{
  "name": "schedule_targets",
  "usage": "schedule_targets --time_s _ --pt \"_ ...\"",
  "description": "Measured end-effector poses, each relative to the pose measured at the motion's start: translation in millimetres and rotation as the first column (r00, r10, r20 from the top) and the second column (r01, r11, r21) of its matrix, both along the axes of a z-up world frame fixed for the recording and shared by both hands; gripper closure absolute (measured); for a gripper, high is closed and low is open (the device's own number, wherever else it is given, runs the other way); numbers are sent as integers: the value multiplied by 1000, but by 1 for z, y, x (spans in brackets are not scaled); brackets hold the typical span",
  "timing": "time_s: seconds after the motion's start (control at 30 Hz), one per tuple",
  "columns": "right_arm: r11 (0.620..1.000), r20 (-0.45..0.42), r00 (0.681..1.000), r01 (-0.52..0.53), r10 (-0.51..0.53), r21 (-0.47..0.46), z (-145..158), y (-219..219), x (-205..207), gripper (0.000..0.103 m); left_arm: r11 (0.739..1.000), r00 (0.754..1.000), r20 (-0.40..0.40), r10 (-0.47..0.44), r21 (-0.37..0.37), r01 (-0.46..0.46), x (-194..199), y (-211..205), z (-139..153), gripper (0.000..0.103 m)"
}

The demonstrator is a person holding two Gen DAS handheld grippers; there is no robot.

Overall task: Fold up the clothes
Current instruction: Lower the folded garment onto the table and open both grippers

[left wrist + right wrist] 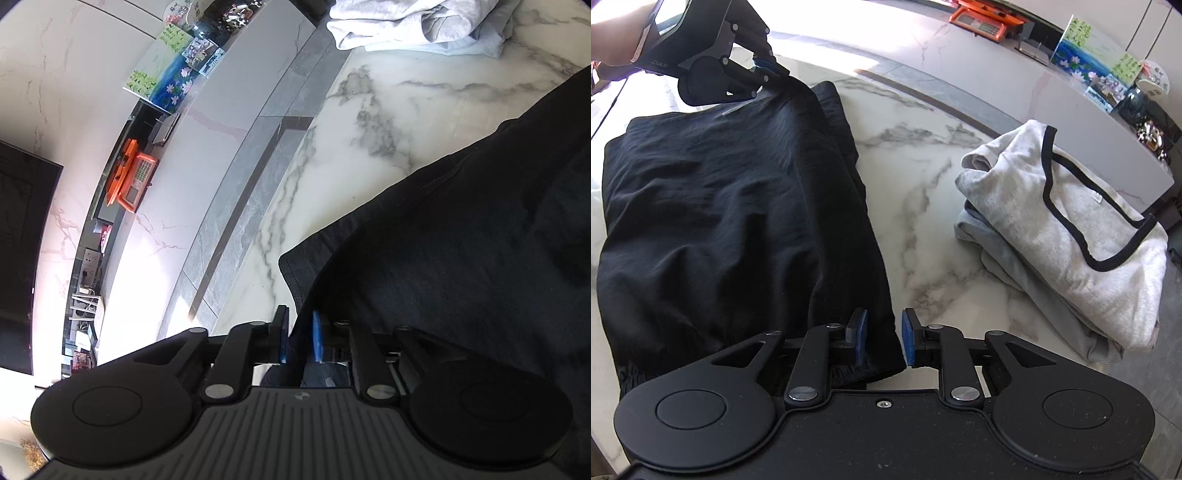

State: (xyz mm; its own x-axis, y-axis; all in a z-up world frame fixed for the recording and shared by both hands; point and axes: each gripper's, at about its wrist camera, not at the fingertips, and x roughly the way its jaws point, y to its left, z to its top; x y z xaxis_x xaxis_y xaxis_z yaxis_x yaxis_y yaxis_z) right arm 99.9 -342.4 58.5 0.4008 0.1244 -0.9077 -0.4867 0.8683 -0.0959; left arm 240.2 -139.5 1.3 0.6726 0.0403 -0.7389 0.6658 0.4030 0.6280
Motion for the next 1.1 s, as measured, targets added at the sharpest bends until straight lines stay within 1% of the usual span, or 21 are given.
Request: schedule_targets --time_s 0.1,0.2,0.33,0.43,0.57,0.63,0.7,0.8,0.93,1.1 --pt "1000 46 999 12 -12 0 7 -3 -5 71 999 999 21 42 -34 -41 -8 14 11 76" --pt "1000 73 997 7 -8 23 16 -2 -13 70 995 997 28 66 -74 -64 -25 29 27 75" --pt "998 88 995 -54 50 42 26 9 -33 70 990 996 13 91 -107 -89 -58 47 44 74" --pt "996 76 995 -74 70 46 23 17 -38 70 983 994 -31 108 -145 -111 -92 61 54 74" --pt "996 58 996 -73 71 44 9 25 -39 70 968 982 -109 153 -184 -171 -133 76 53 74" --pt "997 50 997 -58 56 44 0 25 -36 70 952 968 -164 191 -207 -223 -153 87 47 74" --pt "998 41 998 -41 40 43 -8 25 -33 70 940 953 -206 221 -217 -265 -166 95 40 74" --pt "998 19 1000 -11 10 59 -19 23 -31 70 919 935 -242 260 -234 -316 -171 104 29 74" --pt "998 10 1000 5 -5 64 -22 23 -30 69 896 916 -264 301 -251 -367 -166 112 23 74" --pt "998 -9 1000 12 -11 67 -25 23 -31 67 882 909 -270 317 -269 -387 -159 114 24 74"
